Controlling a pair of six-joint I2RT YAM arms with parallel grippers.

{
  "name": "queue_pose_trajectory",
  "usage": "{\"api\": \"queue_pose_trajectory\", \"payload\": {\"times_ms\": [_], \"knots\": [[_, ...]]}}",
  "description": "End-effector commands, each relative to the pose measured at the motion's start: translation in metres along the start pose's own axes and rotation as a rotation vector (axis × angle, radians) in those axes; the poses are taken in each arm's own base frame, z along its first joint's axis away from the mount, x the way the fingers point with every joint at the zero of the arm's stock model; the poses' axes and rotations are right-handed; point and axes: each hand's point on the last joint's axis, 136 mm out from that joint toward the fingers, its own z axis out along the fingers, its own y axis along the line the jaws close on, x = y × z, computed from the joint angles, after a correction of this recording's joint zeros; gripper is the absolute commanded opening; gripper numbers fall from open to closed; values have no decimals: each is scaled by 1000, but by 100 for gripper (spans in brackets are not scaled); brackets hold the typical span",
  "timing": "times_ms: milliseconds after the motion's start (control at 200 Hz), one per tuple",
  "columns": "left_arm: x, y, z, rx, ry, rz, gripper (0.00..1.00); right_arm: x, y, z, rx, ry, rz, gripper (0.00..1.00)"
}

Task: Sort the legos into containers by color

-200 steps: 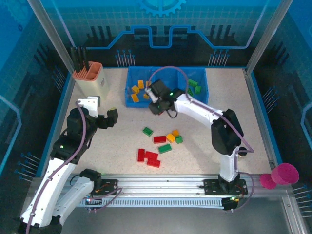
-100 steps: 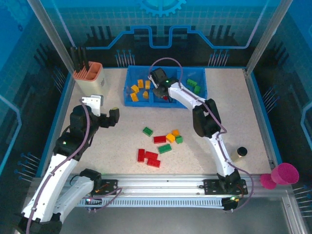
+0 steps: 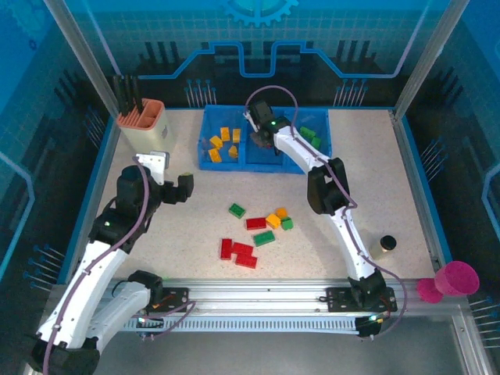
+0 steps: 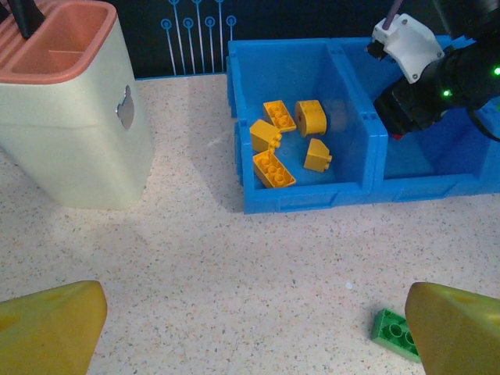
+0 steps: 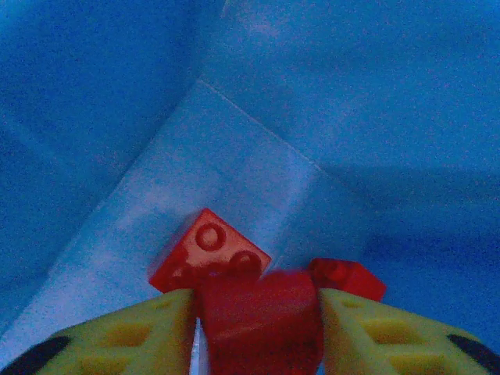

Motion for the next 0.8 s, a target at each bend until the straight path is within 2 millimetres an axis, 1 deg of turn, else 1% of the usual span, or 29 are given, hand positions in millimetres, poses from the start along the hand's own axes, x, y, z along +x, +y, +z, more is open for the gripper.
{"api": "queue_pose_trajectory", "payload": {"times_ms": [0, 80, 120, 180, 240, 285, 355, 360, 375, 385, 395, 420, 425, 440, 490, 535, 545, 555, 560, 570, 595, 600, 645, 670, 716, 791], "knots": [[-6, 0, 0, 7, -21, 3, 99, -1, -9, -1, -5, 2, 5, 51], [-6, 0, -1, 7, -22, 2, 99, -2, -11, -3, -10, -2, 7, 55], [-6, 0, -1, 7, -21, 3, 99, -3, -13, -4, -12, -6, 10, 55], [-6, 0, -2, 5, -24, 2, 99, -6, -15, -12, -18, -18, 15, 55], [-7, 0, -3, 6, -30, 1, 99, -12, -16, -24, -32, -39, 20, 56], [-7, 0, -4, 8, -32, 0, 99, -17, -17, -37, -44, -60, 29, 57], [-8, 0, -6, 10, -38, -1, 99, -24, -16, -63, -75, -96, 39, 60], [-8, 0, -6, 11, -39, 0, 99, -26, -16, -68, -79, -104, 40, 60], [-9, 0, -6, 12, -40, -1, 99, -25, -15, -71, -86, -106, 40, 60], [-9, 0, -6, 11, -40, -1, 99, -28, -15, -81, -95, -123, 42, 60], [-9, 0, -6, 13, -41, -2, 99, -29, -16, -87, -98, -131, 44, 61], [-10, 0, -7, 14, -44, -3, 99, -31, -14, -99, -112, -150, 45, 61], [-10, -1, -8, 15, -45, -3, 99, -29, -12, -99, -117, -146, 43, 61], [-10, 0, -8, 15, -46, -6, 99, -31, -13, -108, -122, -159, 46, 62], [-12, -1, -11, 18, -50, -15, 99, -26, -9, -129, -153, -174, 47, 62], [-13, -3, -12, 31, -53, -18, 99, -21, -2, -146, -196, -185, 42, 63], [-13, -3, -13, 33, -54, -18, 99, -19, 2, -153, -217, -189, 34, 63], [-13, -4, -13, 35, -55, -20, 99, -16, 3, -153, -219, -182, 31, 63], [-13, -4, -13, 36, -55, -20, 99, -17, 6, -160, -237, -193, 27, 63], [-13, -4, -13, 37, -57, -21, 99, -17, 8, -164, -249, -199, 24, 63], [-14, -5, -14, 43, -59, -23, 99, -11, 16, -173, -279, -201, 10, 63], [-14, -5, -14, 44, -59, -24, 99, -7, 17, -173, -281, -194, 6, 63], [-15, -6, -16, 53, -62, -26, 99, 0, 31, -191, -333, -207, -30, 64], [-15, -7, -16, 57, -65, -26, 99, 7, 39, -196, -356, -200, -54, 64], [-15, -8, -18, 63, -68, -28, 99, 15, 52, -211, -392, -203, -107, 65], [-15, -8, -20, 67, -75, -30, 99, 36, 76, -226, -452, -179, -213, 65]]}}
